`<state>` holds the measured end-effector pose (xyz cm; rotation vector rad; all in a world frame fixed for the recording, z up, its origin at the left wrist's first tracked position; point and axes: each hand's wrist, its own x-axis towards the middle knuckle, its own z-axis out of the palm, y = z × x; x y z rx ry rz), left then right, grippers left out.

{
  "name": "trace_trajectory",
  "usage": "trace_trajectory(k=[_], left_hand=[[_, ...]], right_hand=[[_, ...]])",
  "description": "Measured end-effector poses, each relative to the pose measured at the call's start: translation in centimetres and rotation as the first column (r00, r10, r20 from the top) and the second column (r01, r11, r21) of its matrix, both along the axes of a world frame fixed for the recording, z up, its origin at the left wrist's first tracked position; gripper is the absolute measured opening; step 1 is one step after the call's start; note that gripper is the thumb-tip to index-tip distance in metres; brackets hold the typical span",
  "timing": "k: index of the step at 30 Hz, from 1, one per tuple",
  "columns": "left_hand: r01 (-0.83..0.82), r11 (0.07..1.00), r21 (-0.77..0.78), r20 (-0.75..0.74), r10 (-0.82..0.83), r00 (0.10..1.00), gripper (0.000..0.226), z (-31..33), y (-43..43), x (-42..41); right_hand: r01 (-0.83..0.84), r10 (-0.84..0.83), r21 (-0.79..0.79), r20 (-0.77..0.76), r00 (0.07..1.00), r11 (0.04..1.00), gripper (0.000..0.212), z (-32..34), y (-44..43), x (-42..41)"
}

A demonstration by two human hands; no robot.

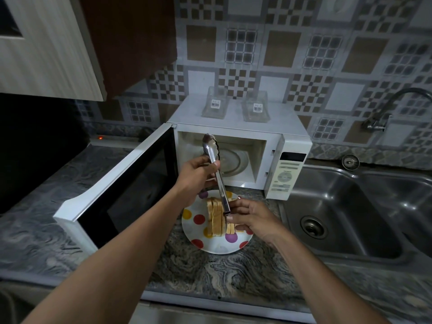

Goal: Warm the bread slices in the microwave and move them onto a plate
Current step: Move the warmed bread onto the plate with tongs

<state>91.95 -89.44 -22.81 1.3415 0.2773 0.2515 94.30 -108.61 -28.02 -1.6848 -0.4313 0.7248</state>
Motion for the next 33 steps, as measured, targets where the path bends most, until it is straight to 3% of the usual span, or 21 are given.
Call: trace_trajectory(k=[5,13,21,33], left_hand=[[-0.037,0.999,-0.016,-0.012,0.037,0.999,0.01,-0.4,0.0,0.1],[-0.027,0.999,-0.022,0.018,0.028,0.999,0.016,0.1,-0.2,0.1],[-0.032,0.998,-0.051,-0.014,0.031,0.999,0.021,-0.4,-0.1,0.7],[0.185,0.982,-0.026,-0.103,-0.187,0.977,0.025,-1.5,-0.4,0.1]], right_hand=[[-0.03,0.03,0.051,0.007,1.0,0.998,0.04,0.3,0.2,0.1],[0.061,-0.066,0.104,0.043,0.997,0.993,0.031,0.0,0.6,0.0],[0.16,-0.151,0.179,-0.062,0.987,0.971,0.03,0.1,0.9,0.2],[0.244,-0.268,0.149,0.168,0.949,0.958,0.016,0.5,1.5,0.3]])
